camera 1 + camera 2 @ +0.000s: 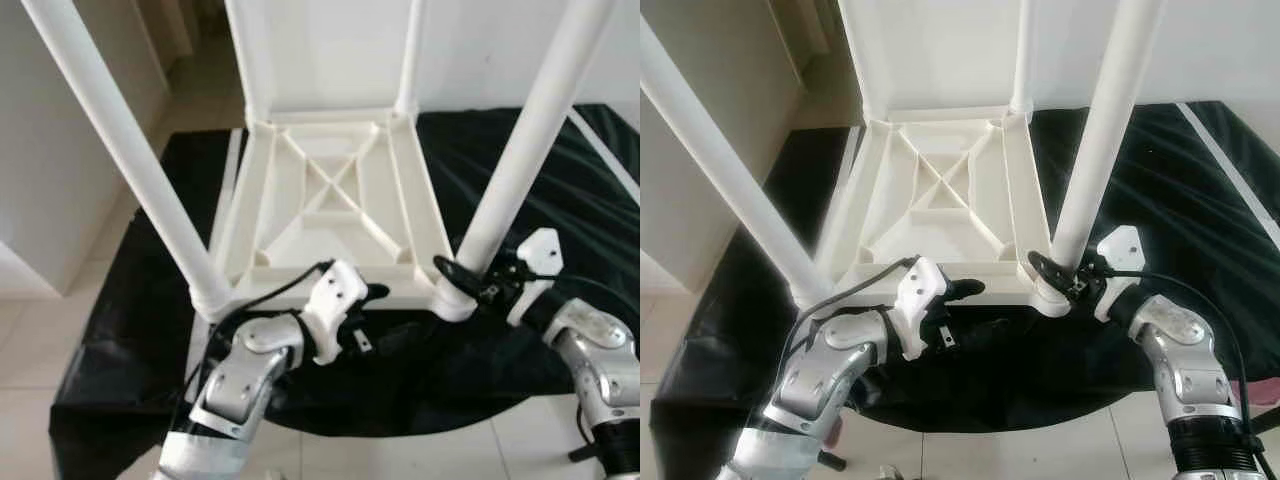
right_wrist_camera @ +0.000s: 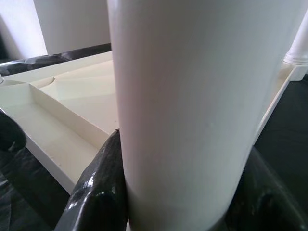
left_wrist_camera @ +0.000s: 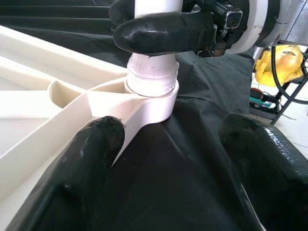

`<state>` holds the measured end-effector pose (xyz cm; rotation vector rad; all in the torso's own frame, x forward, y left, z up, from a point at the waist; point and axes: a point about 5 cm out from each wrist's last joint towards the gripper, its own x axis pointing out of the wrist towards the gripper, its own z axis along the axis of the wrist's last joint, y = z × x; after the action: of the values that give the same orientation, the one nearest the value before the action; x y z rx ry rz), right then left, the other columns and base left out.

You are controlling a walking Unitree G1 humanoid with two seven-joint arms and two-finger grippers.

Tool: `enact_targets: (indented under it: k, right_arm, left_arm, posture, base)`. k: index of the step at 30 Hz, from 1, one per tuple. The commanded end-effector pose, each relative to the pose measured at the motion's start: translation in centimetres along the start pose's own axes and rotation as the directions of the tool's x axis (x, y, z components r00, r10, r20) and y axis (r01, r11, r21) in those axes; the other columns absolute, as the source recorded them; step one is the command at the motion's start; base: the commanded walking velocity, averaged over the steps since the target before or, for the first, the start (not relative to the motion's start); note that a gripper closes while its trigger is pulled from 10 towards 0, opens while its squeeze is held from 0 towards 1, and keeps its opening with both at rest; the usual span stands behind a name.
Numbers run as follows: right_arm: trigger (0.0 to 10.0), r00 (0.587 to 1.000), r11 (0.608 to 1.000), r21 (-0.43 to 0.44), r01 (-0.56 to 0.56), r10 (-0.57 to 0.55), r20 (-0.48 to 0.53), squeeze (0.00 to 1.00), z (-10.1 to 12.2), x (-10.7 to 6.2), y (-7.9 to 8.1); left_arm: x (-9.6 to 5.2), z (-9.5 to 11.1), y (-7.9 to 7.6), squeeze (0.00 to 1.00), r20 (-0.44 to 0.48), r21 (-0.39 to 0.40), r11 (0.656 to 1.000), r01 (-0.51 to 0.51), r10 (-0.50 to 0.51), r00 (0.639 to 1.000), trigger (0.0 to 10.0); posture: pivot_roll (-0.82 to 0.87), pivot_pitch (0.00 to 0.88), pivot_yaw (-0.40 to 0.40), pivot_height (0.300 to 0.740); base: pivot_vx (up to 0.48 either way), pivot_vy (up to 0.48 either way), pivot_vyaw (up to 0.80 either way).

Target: Building children table

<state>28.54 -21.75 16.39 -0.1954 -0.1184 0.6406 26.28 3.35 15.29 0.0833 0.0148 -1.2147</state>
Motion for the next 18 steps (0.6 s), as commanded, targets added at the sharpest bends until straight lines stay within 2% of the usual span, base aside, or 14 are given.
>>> enact_targets:
  k: [1,3,4,5,9,11,12,15,16,17,18]
  right_arm:
    - [0.0,0.999,1.0,0.014,-0.019,0.019,-0.032,0.0,-0.9,-0.1,0.5]
    - [0.0,0.999,0.999,0.028,-0.026,0.027,-0.038,0.0,-1.2,0.1,1.0]
    - [3.9,0.999,0.999,0.04,-0.021,0.023,-0.045,0.0,-1.3,0.2,1.3]
    - [10.0,0.999,0.998,0.055,-0.013,0.015,-0.049,0.0,-1.4,0.2,1.6]
    - [10.0,0.998,0.996,0.088,0.008,-0.003,-0.057,0.0,-1.6,0.4,1.8]
    - [10.0,0.99,0.985,0.112,0.127,-0.119,-0.08,0.0,-1.8,0.9,1.6]
    - [10.0,0.99,0.985,0.112,0.127,-0.119,-0.08,0.0,-1.8,0.9,1.6]
    - [10.0,0.929,0.932,0.089,0.351,-0.334,-0.162,0.0,-2.9,1.3,1.3]
    - [10.0,0.912,0.917,0.084,0.389,-0.37,-0.176,0.0,-3.1,1.3,1.3]
    - [10.0,0.912,0.917,0.084,0.389,-0.37,-0.176,0.0,-3.1,1.3,1.3]
    - [10.0,0.889,0.897,0.083,0.435,-0.412,-0.199,0.0,-3.5,1.3,1.5]
  left_arm:
    - [-0.2,-0.5,0.3,0.0,-0.02,-0.017,0.998,-0.068,0.067,0.998,10.0]
    - [-0.2,-0.6,0.4,0.0,-0.022,-0.016,0.996,-0.083,0.083,0.996,10.0]
    - [-0.1,-0.5,0.4,0.0,-0.018,-0.009,0.995,-0.097,0.097,0.995,10.0]
    - [-0.1,-0.5,0.5,0.0,-0.013,-0.001,0.994,-0.109,0.109,0.994,10.0]
    - [0.0,-0.6,0.7,0.0,-0.017,0.008,0.992,-0.129,0.129,0.991,10.0]
    - [0.1,-0.6,0.8,0.0,-0.014,0.022,0.989,-0.148,0.148,0.989,10.0]
    - [0.1,-0.6,0.8,0.0,-0.014,0.022,0.989,-0.148,0.148,0.989,10.0]
    - [0.4,-0.4,1.0,0.0,-0.008,0.024,0.986,-0.167,0.167,0.986,10.0]
    - [0.5,-0.4,1.0,0.0,-0.007,0.021,0.985,-0.169,0.17,0.985,10.0]
    - [0.5,-0.4,1.0,0.0,-0.007,0.021,0.985,-0.169,0.17,0.985,10.0]
    - [0.6,-0.5,1.0,0.0,-0.009,0.02,0.985,-0.17,0.171,0.985,10.0]
  posture:
    - [-0.09,0.034,0.052,0.74]
    - [-0.09,0.033,0.048,0.74]
    - [-0.09,0.032,0.045,0.74]
    - [-0.09,0.03,0.044,0.74]
    - [-0.09,0.028,0.041,0.74]
    - [-0.1,0.024,0.036,0.74]
    - [-0.1,0.024,0.036,0.74]
    - [-0.1,0.02,0.037,0.74]
    - [-0.1,0.02,0.037,0.74]
    - [-0.1,0.02,0.037,0.74]
    - [-0.11,0.018,0.043,0.74]
  base:
    - [0.0,0.0,0.0]
    - [0.0,0.0,0.0]
    - [0.0,0.0,0.0]
    - [0.0,0.0,0.0]
    - [0.0,0.0,0.0]
    - [0.0,0.0,0.0]
    - [0.0,0.0,0.0]
    - [0.0,0.0,0.0]
    - [0.0,0.0,0.0]
    - [0.0,0.0,0.0]
    - [0.0,0.0,0.0]
